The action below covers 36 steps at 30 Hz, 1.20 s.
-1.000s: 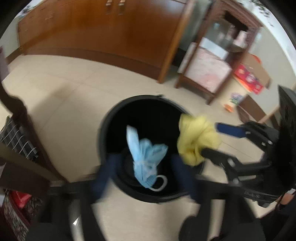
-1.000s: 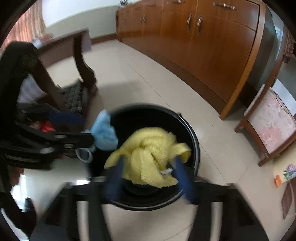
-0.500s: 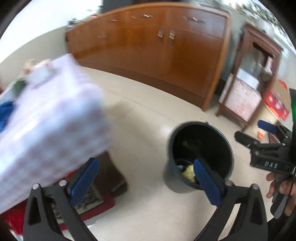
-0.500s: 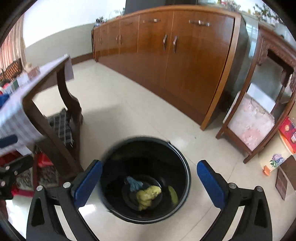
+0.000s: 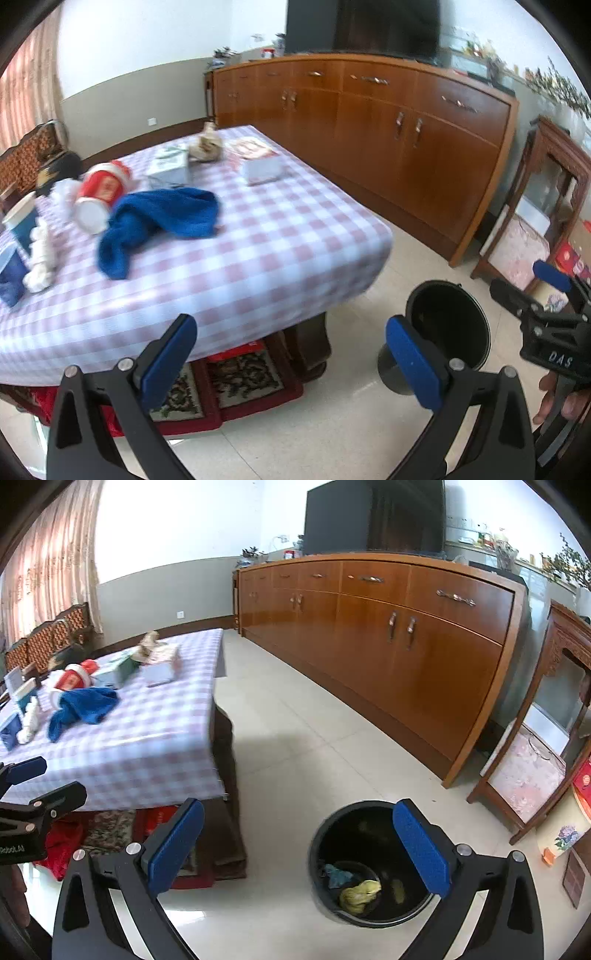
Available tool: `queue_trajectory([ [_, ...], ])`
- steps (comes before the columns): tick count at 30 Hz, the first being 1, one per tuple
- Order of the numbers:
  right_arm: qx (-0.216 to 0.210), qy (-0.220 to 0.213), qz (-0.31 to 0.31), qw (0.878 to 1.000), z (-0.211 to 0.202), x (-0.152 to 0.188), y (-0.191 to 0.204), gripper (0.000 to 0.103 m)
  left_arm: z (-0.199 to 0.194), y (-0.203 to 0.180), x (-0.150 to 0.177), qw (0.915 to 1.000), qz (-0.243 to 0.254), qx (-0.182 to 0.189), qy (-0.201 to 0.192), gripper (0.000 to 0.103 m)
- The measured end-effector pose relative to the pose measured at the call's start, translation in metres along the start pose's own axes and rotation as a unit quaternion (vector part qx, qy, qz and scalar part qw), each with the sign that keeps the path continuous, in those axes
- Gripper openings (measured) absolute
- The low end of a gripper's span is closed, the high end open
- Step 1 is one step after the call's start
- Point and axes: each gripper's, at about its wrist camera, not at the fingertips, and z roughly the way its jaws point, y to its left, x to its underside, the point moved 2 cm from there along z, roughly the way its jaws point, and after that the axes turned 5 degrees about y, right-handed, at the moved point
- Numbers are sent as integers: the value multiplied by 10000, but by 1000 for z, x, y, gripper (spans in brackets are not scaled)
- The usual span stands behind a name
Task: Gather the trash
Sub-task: 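Grasp the blue paper bowl with the left tool while the right tool grasps the blue towel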
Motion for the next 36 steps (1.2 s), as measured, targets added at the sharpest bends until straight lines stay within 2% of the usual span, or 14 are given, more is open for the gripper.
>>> queue_trajectory([
  [10,-436,-216,-362,9982,-17,-9,69,103,-24,52,12,9976,-577,-317,-208,103],
  [20,-1113,-636,-866,9880,-21,-38,154,103,-45,127,20,9891,-1057,-914,-474,103],
  [25,-1187,-557,-1047,9858,-11,-52,192,103,-49,168,27,9829,-1293,-1216,-500,103],
  [31,-1422,-437,-1245,9810,7,-66,238,103,-46,223,31,9711,-1622,-1684,-483,102],
  [36,-1502,-295,-1242,9804,32,-75,266,103,-39,258,29,9628,-1810,-1932,-535,102],
])
